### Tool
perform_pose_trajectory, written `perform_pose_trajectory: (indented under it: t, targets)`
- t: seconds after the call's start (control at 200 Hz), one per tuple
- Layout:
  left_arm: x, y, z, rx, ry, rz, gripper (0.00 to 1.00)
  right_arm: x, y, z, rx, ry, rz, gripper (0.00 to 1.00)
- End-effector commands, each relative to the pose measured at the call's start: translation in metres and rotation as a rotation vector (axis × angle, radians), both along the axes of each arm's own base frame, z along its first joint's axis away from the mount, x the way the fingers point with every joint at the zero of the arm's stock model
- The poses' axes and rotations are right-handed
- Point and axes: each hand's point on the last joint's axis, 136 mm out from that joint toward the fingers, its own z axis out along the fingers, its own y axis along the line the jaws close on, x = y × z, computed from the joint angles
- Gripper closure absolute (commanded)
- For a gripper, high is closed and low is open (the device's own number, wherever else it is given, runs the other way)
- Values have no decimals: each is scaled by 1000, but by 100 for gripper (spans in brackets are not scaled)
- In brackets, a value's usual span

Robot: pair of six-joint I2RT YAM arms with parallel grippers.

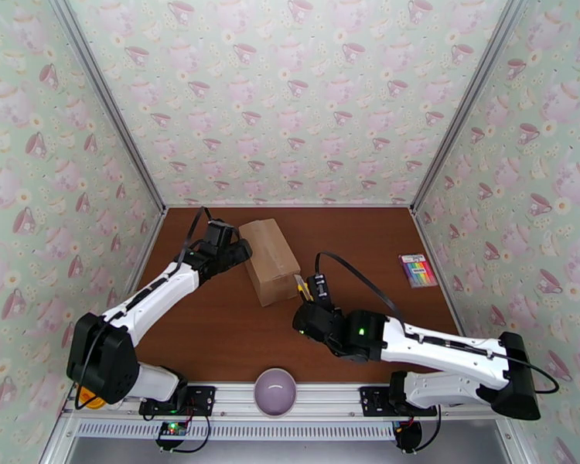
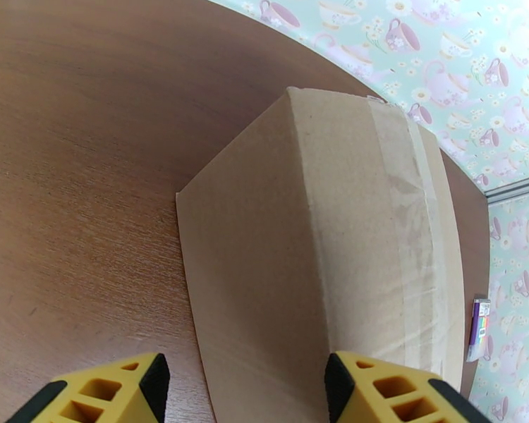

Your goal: Unpack the express box

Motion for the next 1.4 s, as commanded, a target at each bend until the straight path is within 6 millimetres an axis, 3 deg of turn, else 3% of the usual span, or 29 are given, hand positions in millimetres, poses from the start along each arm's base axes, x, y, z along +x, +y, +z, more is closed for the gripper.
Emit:
perform_pose_trajectory:
  t: [0.0,0.326,1.397]
  targets:
    - [-1,-5,-5,-16,11,-12,35,5,9,12,30,-33,-6,100]
    - [-1,-6,-4,-21,9,-11,35,6,19,7,27,-24,5,100]
    - [-4,-5,1,-23,1,-13,35,11,18,9,2,-47,-18,100]
